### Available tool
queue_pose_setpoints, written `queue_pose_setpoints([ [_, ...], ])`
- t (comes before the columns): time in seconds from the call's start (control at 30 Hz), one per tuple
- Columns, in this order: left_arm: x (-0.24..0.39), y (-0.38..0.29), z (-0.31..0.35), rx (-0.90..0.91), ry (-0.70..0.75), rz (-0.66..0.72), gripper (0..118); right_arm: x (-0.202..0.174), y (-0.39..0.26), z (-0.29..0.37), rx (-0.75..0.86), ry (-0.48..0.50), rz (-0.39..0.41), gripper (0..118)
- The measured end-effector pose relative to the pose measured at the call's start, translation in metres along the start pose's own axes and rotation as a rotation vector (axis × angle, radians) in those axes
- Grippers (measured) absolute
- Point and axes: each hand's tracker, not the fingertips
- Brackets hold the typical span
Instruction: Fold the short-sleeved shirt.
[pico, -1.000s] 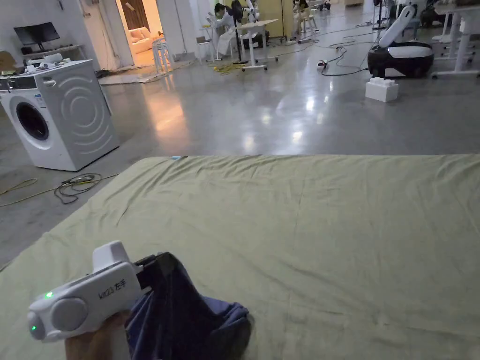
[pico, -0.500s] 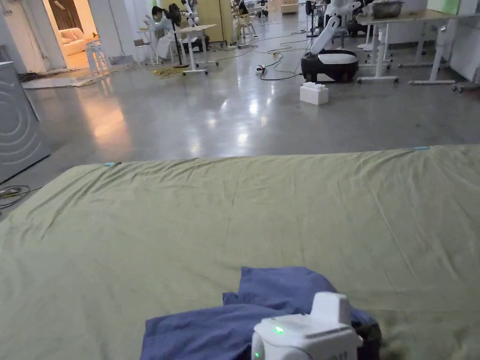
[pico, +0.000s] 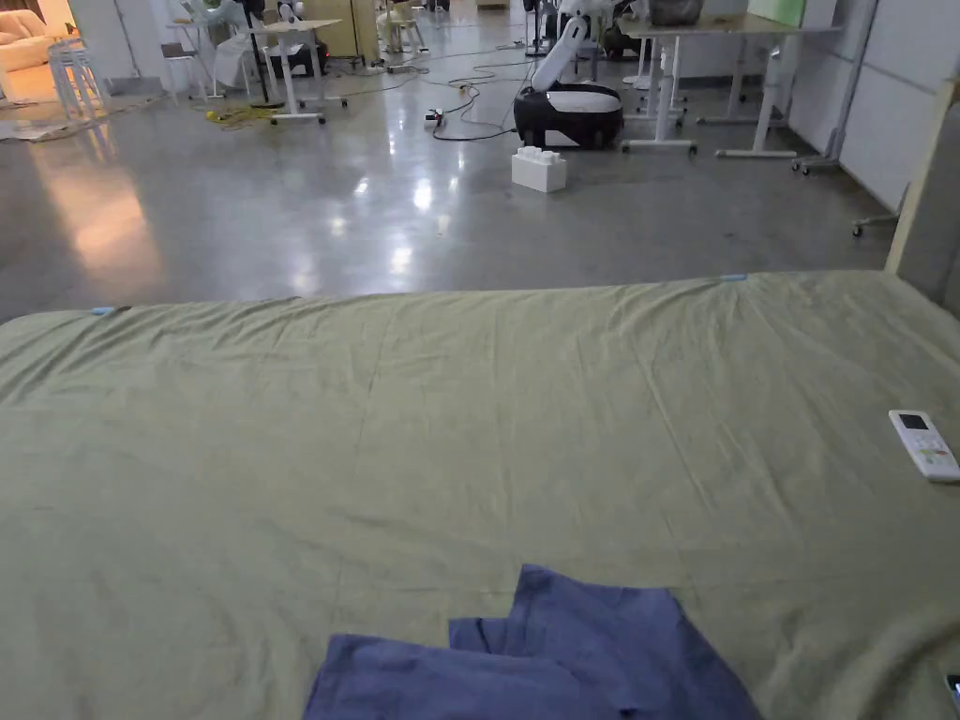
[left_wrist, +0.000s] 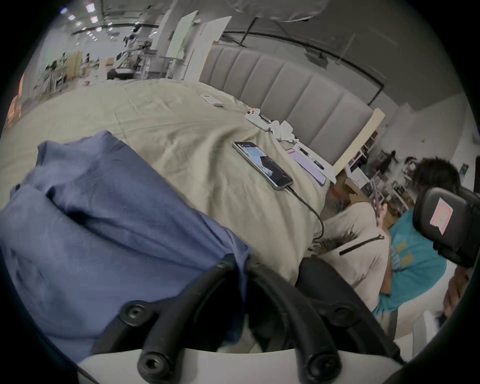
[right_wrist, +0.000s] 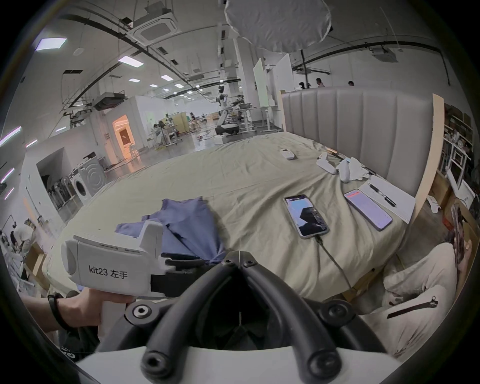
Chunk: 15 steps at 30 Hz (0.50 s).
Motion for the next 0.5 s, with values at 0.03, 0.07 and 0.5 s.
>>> queue_pose_setpoints([
  [0.03, -0.005, 0.001, 0.017, 0.028, 0.02, -0.016, 43, -0.004, 0.003, -0.003, 0.006, 0.018, 0.008, 0],
  [0.07, -0.014, 0.004, 0.043, 0.085, 0.088, -0.03, 48, -0.01, 0.007, -0.007, 0.011, 0.042, 0.017, 0],
  [0.5, -0.04, -0.034, 0.392, 0.767, 0.784, 0.096, 62, -0.078, 0.092, -0.015, 0.296, 0.24, 0.126, 0],
])
